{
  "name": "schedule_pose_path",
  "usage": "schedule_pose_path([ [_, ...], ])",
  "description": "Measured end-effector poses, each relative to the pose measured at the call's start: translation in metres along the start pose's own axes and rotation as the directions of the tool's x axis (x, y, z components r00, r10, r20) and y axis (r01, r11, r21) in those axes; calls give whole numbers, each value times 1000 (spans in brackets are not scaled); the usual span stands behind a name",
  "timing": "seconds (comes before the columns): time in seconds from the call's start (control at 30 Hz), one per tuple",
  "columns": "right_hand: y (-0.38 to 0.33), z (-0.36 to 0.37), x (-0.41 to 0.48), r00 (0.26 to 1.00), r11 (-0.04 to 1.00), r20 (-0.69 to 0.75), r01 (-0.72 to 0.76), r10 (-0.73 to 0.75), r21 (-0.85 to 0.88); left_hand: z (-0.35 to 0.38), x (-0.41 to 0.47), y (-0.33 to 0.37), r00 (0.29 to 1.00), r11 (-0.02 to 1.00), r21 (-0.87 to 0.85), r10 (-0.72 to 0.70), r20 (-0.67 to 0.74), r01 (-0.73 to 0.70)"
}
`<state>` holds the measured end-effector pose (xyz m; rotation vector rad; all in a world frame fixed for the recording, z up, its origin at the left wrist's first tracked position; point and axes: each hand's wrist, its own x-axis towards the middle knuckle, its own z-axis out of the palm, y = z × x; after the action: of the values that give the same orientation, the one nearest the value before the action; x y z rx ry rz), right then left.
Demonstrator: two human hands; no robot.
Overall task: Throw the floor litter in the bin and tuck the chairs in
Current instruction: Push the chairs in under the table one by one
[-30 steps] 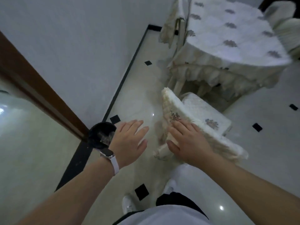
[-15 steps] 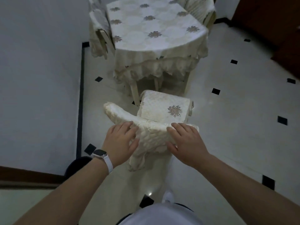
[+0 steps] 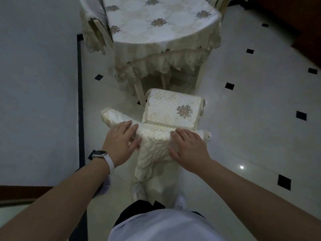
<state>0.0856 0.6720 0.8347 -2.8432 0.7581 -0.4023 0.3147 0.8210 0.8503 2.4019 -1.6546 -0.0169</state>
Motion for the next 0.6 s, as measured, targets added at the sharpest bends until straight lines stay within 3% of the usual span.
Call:
schedule_pose_path([
  [0.23, -16, 17, 29, 994, 995, 30, -103, 103, 5, 19, 28, -40, 976, 973, -67, 219, -14, -219],
  [0.43, -18, 21, 44, 992, 996, -83, -91, 91, 10, 39, 55, -59, 924, 923, -129, 338, -181, -363],
  [0.6, -12, 19, 58, 969, 987, -193, -160, 156, -3, 40, 81, -58, 901, 907, -158, 341, -268, -391],
])
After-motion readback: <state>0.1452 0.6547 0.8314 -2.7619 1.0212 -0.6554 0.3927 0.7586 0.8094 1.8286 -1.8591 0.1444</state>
